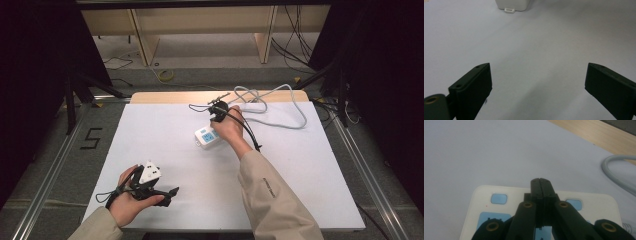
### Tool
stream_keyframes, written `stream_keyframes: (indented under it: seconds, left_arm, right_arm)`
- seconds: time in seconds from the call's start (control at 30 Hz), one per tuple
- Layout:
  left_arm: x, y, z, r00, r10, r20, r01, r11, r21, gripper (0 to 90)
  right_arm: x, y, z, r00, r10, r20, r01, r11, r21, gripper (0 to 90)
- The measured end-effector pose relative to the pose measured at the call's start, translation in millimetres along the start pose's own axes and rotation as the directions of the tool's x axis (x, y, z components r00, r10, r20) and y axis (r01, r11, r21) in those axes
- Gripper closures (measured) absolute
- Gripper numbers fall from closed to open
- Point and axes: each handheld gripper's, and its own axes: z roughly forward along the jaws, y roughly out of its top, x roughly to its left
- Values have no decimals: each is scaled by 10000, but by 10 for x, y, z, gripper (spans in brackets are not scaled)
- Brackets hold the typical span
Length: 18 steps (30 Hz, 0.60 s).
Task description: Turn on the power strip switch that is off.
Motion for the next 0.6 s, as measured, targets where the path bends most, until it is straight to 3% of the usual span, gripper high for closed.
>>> stream_keyframes:
  seconds: [0.27,0.6]
  left_arm:
    - [-2,-1,-1,9999,-136,-18,136,9999,-43,68]
    - [-4,-6,18,9998,-174,-1,174,9998,58,69]
  right_arm:
    - [2,-27,-90,9997,-241,-17,241,9997,-48,867]
    - [-65,-124,-244,9999,-134,-57,133,9997,-204,785]
